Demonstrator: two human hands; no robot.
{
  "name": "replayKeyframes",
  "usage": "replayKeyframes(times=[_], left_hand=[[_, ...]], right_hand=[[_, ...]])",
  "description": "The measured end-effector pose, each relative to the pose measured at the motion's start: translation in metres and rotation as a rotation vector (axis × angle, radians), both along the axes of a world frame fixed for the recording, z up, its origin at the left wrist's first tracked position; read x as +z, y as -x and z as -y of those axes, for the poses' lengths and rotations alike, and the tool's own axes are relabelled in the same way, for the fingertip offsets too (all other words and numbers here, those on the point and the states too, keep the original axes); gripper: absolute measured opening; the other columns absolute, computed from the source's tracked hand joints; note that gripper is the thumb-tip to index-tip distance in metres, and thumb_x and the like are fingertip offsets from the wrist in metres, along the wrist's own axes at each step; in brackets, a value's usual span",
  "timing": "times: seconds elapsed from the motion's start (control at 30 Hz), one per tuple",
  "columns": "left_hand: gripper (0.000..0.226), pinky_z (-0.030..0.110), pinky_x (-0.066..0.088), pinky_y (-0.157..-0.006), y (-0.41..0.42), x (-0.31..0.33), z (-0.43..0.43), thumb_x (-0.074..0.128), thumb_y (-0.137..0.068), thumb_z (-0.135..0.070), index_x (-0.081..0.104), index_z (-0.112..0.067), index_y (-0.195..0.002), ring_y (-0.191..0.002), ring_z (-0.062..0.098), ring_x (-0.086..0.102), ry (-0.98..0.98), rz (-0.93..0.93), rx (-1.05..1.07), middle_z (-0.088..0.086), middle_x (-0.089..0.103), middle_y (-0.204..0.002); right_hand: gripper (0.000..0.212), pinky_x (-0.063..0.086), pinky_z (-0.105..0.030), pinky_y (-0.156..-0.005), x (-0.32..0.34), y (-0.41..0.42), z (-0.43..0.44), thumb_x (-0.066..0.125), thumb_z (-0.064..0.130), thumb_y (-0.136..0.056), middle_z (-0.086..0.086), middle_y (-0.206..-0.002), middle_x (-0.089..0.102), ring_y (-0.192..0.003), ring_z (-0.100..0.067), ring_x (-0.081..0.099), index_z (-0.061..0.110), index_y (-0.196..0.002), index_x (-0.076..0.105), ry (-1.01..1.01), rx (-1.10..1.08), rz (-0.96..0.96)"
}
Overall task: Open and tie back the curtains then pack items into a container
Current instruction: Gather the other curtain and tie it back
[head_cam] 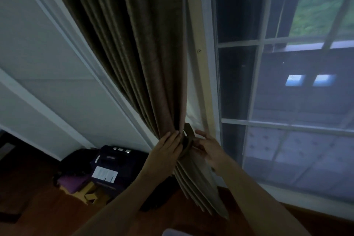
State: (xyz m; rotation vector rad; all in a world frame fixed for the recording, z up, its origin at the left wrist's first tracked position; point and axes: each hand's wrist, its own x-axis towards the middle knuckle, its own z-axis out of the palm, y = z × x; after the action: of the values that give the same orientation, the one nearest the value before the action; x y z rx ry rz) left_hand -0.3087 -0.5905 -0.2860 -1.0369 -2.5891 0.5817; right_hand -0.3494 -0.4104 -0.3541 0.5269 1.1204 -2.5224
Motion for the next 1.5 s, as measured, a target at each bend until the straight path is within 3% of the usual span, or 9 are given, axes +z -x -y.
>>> replayKeyframes(times=[0.37, 0.5, 0.63, 0.73, 0.93, 1.1, 1.2, 1.37, 1.5], left_hand=[[0.055, 0.045, 0.013, -0.118, -0.011, -0.012, -0.006, 0.035, -0.085, -0.018, 0.048, -0.008, -0.138, -0.139, 0.026, 0.036, 0.017, -0.002, -0.133, 0.013, 0.043, -0.147], [0.053, 0.051, 0.022, -0.113, -0.012, -0.018, 0.003, 0.036, -0.084, -0.012, 0.053, -0.012, -0.134, -0.138, 0.026, 0.038, -0.048, 0.053, -0.21, 0.009, 0.051, -0.141], [0.039, 0.048, 0.033, -0.107, -0.006, -0.021, 0.008, 0.044, -0.078, -0.003, 0.07, -0.014, -0.105, -0.099, 0.024, 0.058, -0.274, -0.027, -0.268, 0.007, 0.066, -0.102], [0.022, 0.043, 0.037, -0.099, 0.007, -0.018, 0.007, 0.054, -0.079, -0.01, 0.072, -0.014, -0.093, -0.081, 0.025, 0.064, -0.392, -0.086, -0.14, 0.006, 0.065, -0.086], [0.035, 0.038, 0.05, -0.084, 0.019, -0.018, -0.002, 0.088, -0.061, -0.025, 0.071, -0.017, -0.09, -0.074, 0.024, 0.063, -0.442, 0.122, 0.1, 0.002, 0.064, -0.084], [0.013, 0.028, 0.034, -0.077, 0.024, -0.024, -0.015, 0.056, -0.077, -0.028, 0.066, -0.019, -0.076, -0.069, 0.023, 0.058, -0.569, 0.116, 0.118, 0.0, 0.059, -0.075], [0.003, 0.033, 0.036, -0.089, 0.024, -0.028, -0.017, 0.06, -0.077, -0.021, 0.062, -0.02, -0.075, -0.073, 0.021, 0.057, -0.553, 0.047, 0.073, -0.001, 0.058, -0.076], [0.011, 0.031, 0.042, -0.079, 0.011, -0.051, 0.007, 0.062, -0.084, -0.019, 0.058, -0.018, -0.094, -0.084, 0.02, 0.058, -0.82, 0.273, 0.257, -0.001, 0.059, -0.092], [0.031, 0.037, 0.043, -0.094, 0.015, -0.063, 0.029, 0.06, -0.091, -0.029, 0.056, -0.02, -0.12, -0.107, 0.022, 0.055, -0.66, 0.471, 0.445, 0.002, 0.056, -0.116]], right_hand=[[0.02, 0.053, -0.024, -0.077, 0.002, -0.04, -0.024, 0.073, 0.002, -0.08, -0.003, -0.094, 0.069, -0.089, -0.015, 0.067, 0.016, -0.092, 0.065, -0.548, -0.012, -0.393], [0.025, 0.047, -0.023, -0.088, 0.001, -0.05, -0.023, 0.069, 0.017, -0.085, 0.008, -0.105, 0.066, -0.097, -0.004, 0.062, 0.022, -0.109, 0.063, -0.888, 0.019, -0.571], [0.037, 0.047, -0.028, -0.085, 0.012, -0.049, -0.026, 0.051, 0.02, -0.094, -0.003, -0.123, 0.05, -0.103, -0.019, 0.055, 0.022, -0.131, 0.05, -1.362, 0.092, -0.771], [0.027, 0.051, -0.033, -0.078, 0.022, -0.037, -0.032, 0.051, 0.022, -0.094, -0.006, -0.12, 0.049, -0.102, -0.023, 0.054, 0.019, -0.121, 0.055, -1.595, 0.123, -0.797], [0.013, 0.05, -0.036, -0.08, 0.041, -0.026, -0.028, 0.059, 0.024, -0.091, -0.002, -0.106, 0.054, -0.092, -0.019, 0.054, 0.013, -0.096, 0.064, -1.525, 0.153, -0.839], [0.014, 0.051, -0.018, -0.079, 0.03, -0.032, -0.03, 0.057, 0.007, -0.089, 0.007, -0.097, 0.061, -0.085, -0.005, 0.059, 0.019, -0.096, 0.061, -1.278, 0.084, -0.657], [0.026, 0.045, -0.007, -0.064, 0.022, -0.043, -0.031, 0.054, 0.003, -0.091, 0.006, -0.096, 0.062, -0.083, 0.0, 0.059, 0.029, -0.094, 0.053, -1.184, 0.027, -0.496], [0.028, 0.055, -0.037, -0.079, -0.01, -0.053, -0.02, 0.059, 0.03, -0.088, -0.002, -0.108, 0.061, -0.094, -0.022, 0.063, 0.021, -0.114, 0.055, -1.446, 0.446, -0.324], [0.031, 0.056, -0.037, -0.076, -0.018, -0.05, 0.002, 0.054, 0.042, -0.092, -0.003, -0.102, 0.066, -0.09, -0.024, 0.065, 0.017, -0.11, 0.057, -1.633, 0.469, -0.277]])
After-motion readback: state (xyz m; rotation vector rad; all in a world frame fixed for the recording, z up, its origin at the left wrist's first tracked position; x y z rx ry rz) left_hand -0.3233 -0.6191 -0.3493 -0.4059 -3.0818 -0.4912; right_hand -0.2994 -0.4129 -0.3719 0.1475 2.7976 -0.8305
